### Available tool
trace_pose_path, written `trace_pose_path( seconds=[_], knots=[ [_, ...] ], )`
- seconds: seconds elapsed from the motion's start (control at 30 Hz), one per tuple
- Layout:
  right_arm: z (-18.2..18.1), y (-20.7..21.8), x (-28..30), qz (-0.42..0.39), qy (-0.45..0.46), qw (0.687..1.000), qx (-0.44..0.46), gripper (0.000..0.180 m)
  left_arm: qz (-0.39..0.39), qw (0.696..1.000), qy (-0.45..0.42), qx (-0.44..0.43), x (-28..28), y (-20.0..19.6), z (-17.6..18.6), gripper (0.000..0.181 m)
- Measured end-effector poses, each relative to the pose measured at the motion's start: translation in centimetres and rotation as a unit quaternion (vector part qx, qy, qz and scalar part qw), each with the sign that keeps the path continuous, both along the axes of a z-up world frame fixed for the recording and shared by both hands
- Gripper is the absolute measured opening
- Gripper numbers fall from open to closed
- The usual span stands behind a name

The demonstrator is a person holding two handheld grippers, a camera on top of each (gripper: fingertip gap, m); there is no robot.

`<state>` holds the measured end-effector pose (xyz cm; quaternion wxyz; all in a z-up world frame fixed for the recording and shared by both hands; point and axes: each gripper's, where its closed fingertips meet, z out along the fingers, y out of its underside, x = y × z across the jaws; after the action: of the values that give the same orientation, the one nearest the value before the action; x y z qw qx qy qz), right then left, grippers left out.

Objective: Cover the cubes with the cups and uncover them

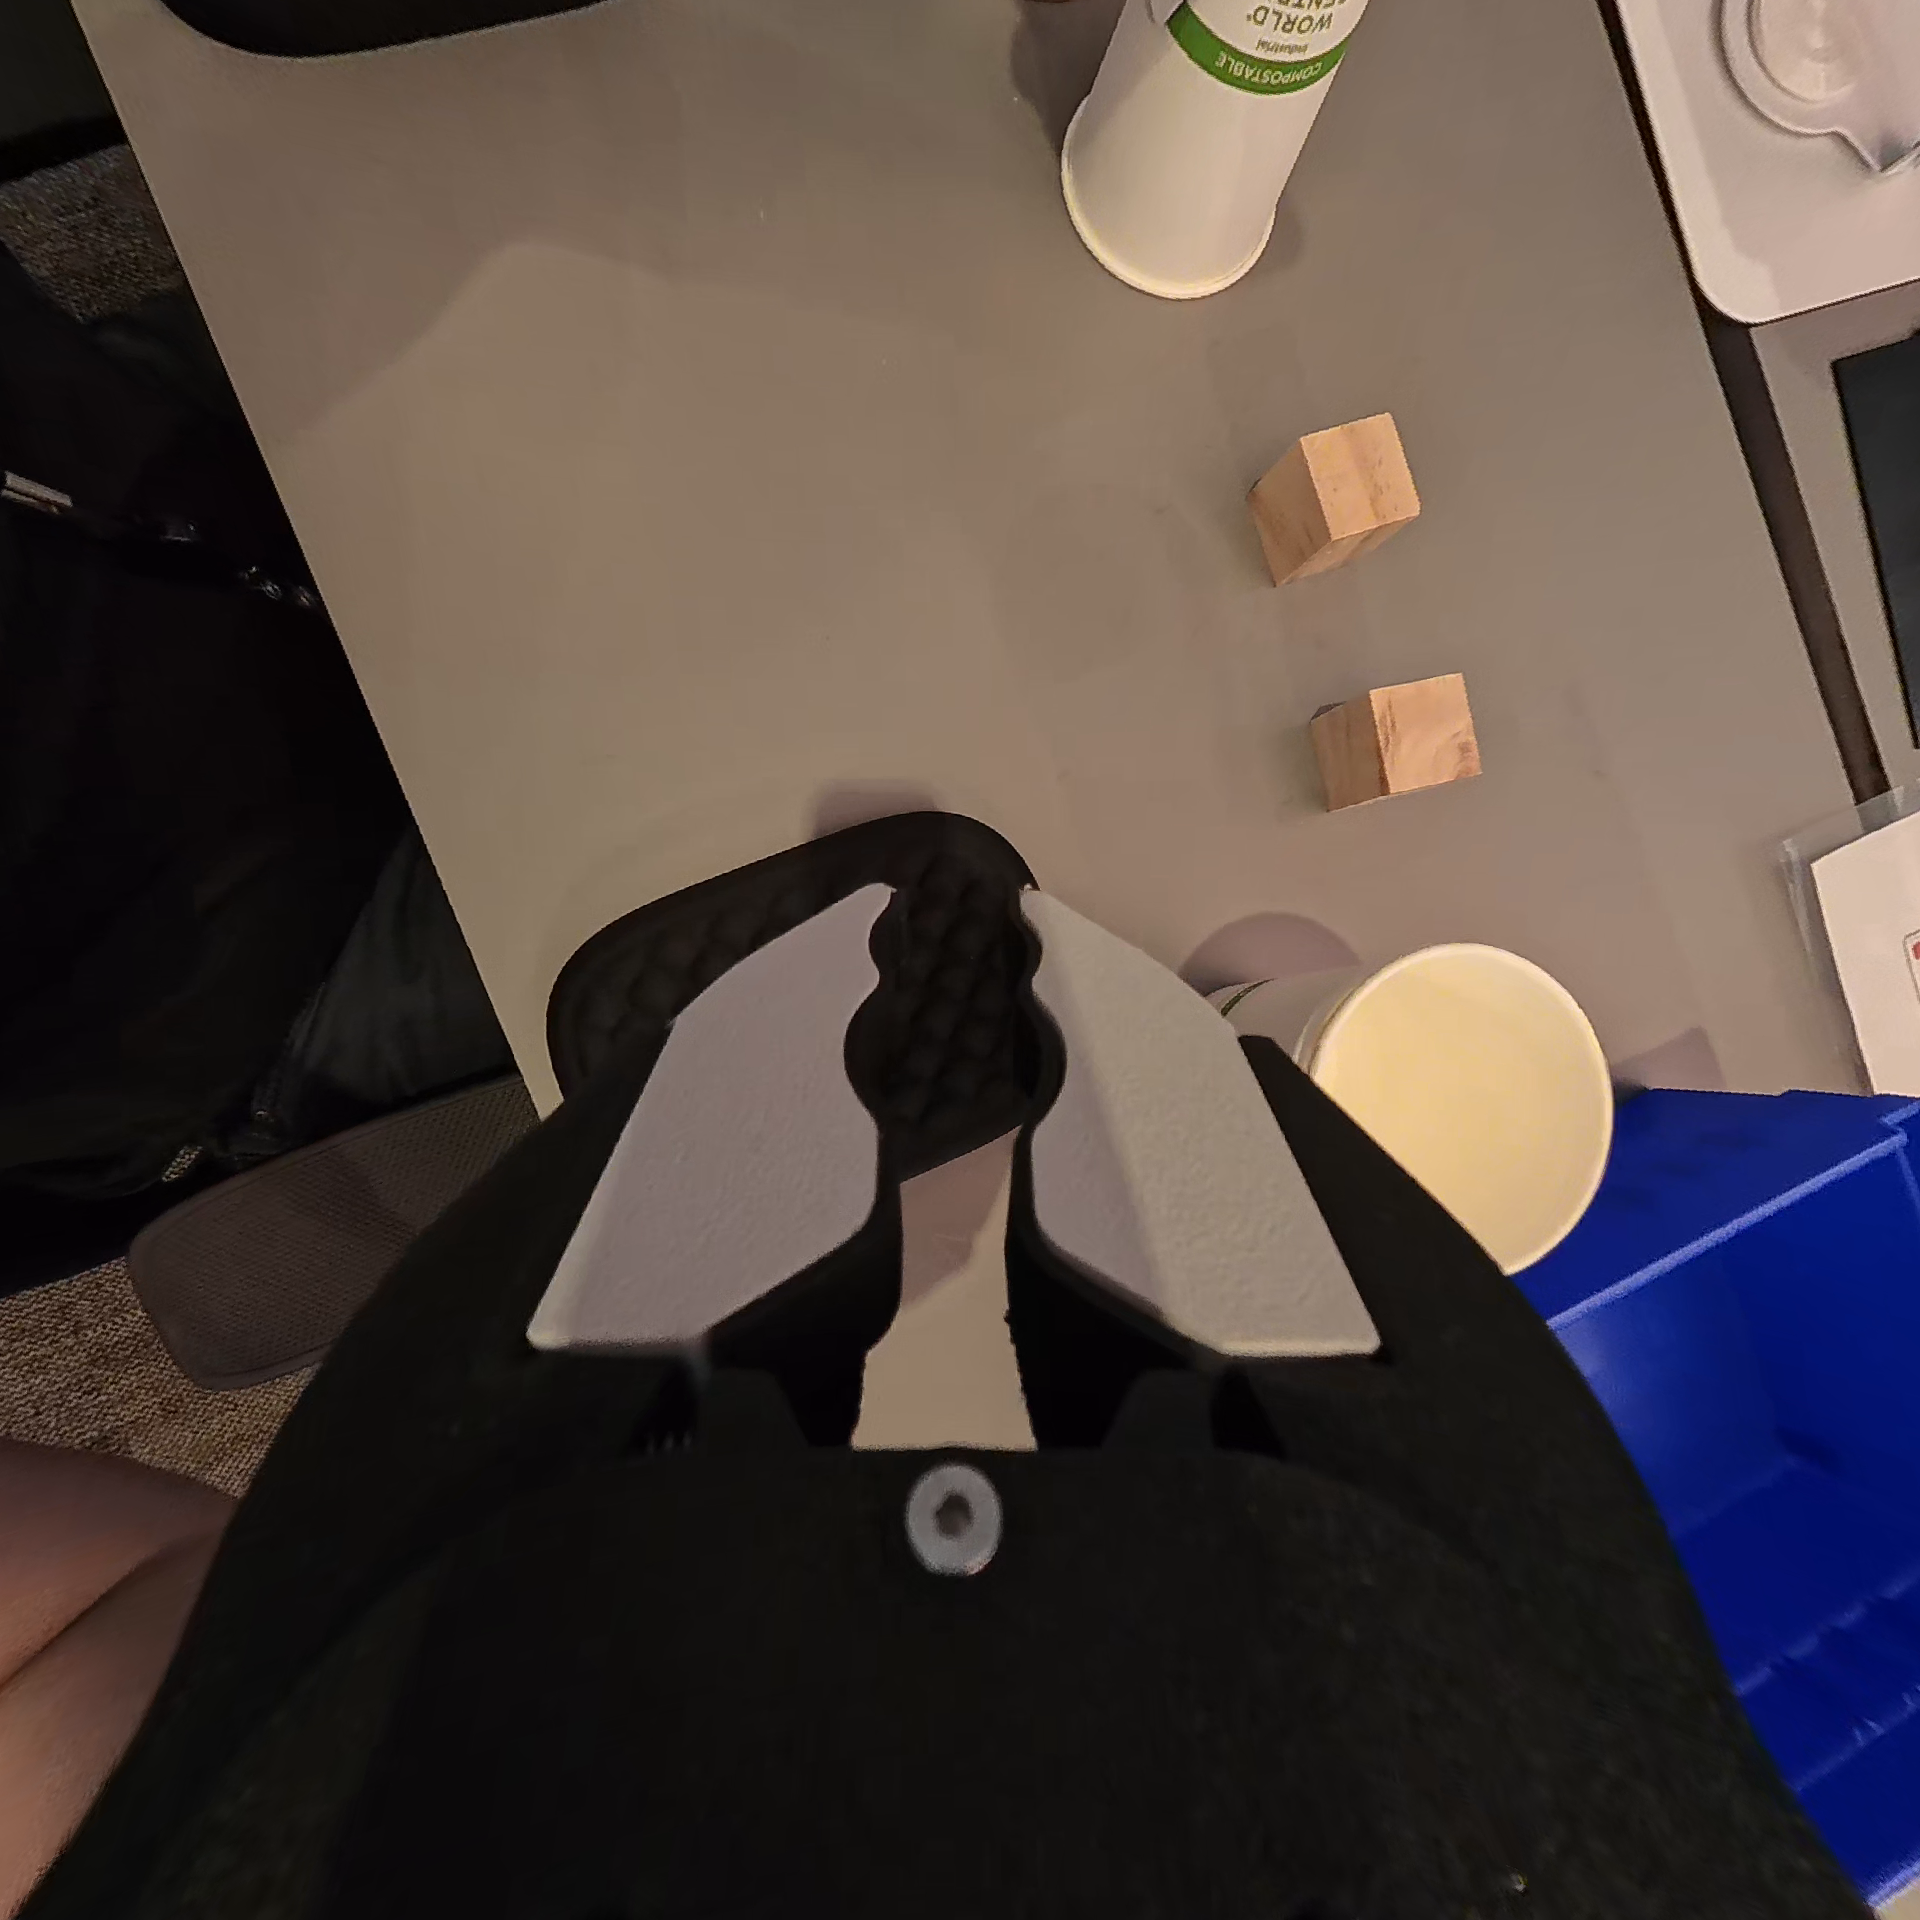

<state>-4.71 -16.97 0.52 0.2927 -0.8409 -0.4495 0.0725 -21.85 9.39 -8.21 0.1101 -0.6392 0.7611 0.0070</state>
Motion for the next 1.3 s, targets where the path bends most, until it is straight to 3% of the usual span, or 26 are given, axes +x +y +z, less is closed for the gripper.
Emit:
trace_pose_path(
  seconds=[0.43,0.63,0.77,0.87,0.97,1.2,1.3],
  knots=[
    [-0.4,0.1,0.1,0.004,0.001,1.0,-0.006,0.018,-0.013,0.999,-0.034,0.005,0.6,-0.8,3.3,0.078],
    [0.1,1.5,-0.7,0.0,0.036,0.999,0.011,0.018,-0.035,0.989,-0.144,-0.002,1.8,-3.0,9.6,0.078],
    [1.9,4.2,-2.6,-0.012,0.117,0.99,0.074,0.022,-0.049,0.964,-0.261,0.006,3.1,-5.1,15.2,0.078],
    [4.7,6.4,-4.7,-0.019,0.225,0.964,0.143,0.029,-0.051,0.934,-0.353,0.028,4.1,-6.5,19.0,0.077],
    [8.0,7.9,-6.0,-0.03,0.356,0.916,0.182,0.033,-0.06,0.904,-0.423,0.023,4.9,-8.7,21.5,0.078],
    [12.2,9.5,-6.3,-0.03,0.538,0.823,0.177,0.04,-0.096,0.868,-0.486,0.004,5.6,-12.7,23.5,0.077],
    [12.5,9.5,-6.7,-0.016,0.578,0.803,0.146,0.041,-0.103,0.857,-0.505,-0.001,5.7,-13.5,24.0,0.077]
  ],
)
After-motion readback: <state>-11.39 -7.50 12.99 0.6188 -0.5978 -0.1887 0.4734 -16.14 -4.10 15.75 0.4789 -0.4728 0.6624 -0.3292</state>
